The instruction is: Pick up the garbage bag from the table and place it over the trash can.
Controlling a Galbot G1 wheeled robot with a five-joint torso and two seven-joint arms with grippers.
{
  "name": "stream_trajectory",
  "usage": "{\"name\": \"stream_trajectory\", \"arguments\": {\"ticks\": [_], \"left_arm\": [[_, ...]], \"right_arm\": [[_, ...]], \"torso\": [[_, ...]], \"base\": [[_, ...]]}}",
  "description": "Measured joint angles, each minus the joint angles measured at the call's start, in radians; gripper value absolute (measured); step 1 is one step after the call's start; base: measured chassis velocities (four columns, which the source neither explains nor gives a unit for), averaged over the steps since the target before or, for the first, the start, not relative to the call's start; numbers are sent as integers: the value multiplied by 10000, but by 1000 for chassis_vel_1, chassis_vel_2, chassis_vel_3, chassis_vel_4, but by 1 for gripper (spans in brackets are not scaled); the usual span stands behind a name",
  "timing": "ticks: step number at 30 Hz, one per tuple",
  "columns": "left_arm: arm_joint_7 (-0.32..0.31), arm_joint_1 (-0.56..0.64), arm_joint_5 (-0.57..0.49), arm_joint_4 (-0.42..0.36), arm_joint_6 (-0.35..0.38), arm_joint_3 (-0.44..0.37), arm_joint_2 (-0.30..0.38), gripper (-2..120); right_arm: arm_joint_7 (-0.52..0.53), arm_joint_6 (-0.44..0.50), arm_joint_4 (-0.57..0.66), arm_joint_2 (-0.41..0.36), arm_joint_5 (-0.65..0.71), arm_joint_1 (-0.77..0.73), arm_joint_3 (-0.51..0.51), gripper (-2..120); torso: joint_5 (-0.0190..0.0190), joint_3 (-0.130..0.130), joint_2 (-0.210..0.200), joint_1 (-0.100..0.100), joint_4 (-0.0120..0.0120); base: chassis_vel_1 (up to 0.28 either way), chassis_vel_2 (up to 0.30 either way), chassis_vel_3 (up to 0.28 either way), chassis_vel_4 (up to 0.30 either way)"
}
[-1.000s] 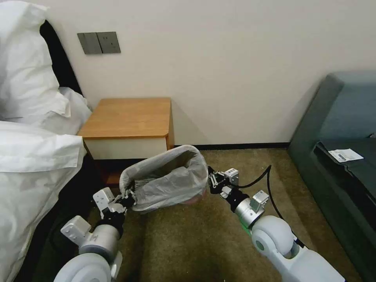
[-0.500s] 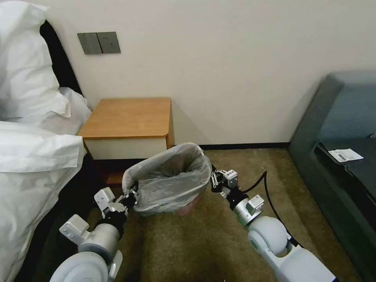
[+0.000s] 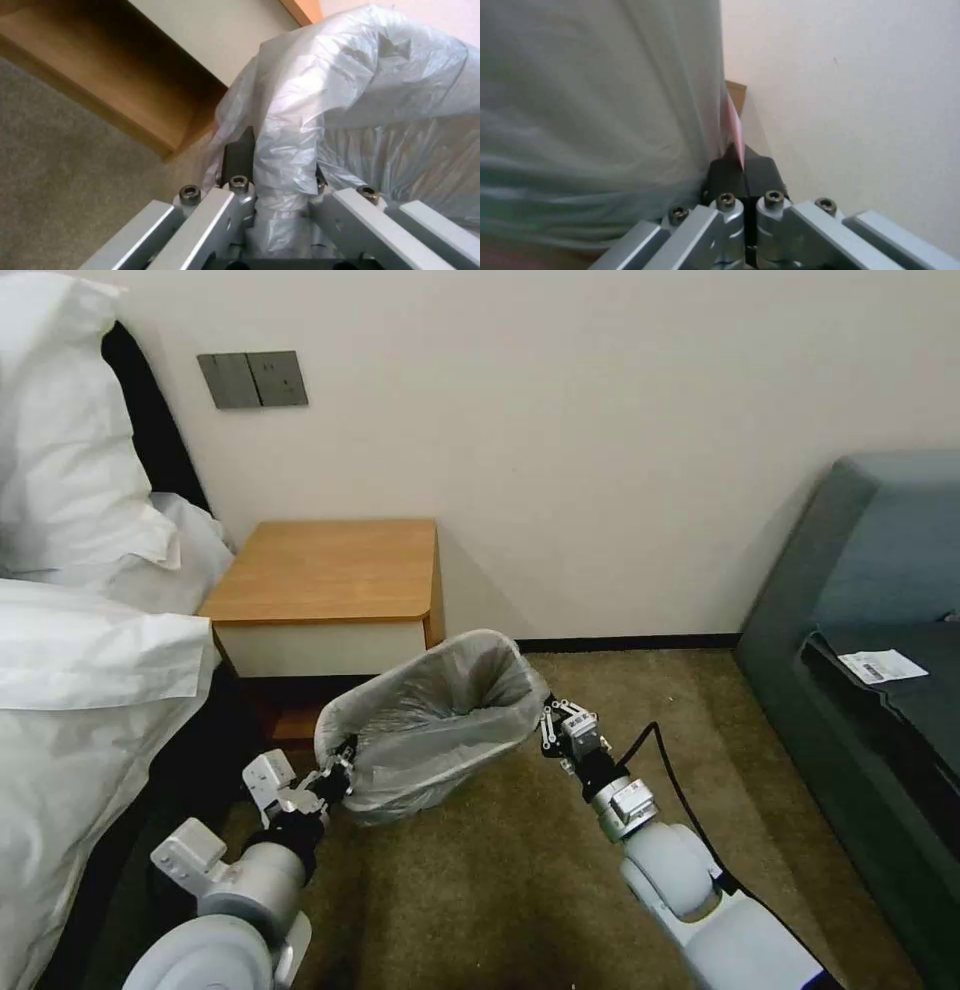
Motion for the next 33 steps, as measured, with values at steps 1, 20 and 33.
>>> {"name": "stream_trajectory", "arguments": {"ticks": [1,20,33], "left_arm": [[-2,18,5,0,0,41,83,4],[-44,-3,152,32,2,-29,134,4],[-384,-642,1236,588,58,-583,96,4]], "right_arm": [[20,11,-74,29,-79,-1,0,0],[277,56,-270,75,-678,-74,61,7],[250,264,564,-117,-993,-1031,743,57]], "torso": [[0,0,0,0,0],[1,0,0,0,0],[2,0,0,0,-1]], "base": [[0,0,0,0],[0,0,0,0],[0,0,0,0]]}}
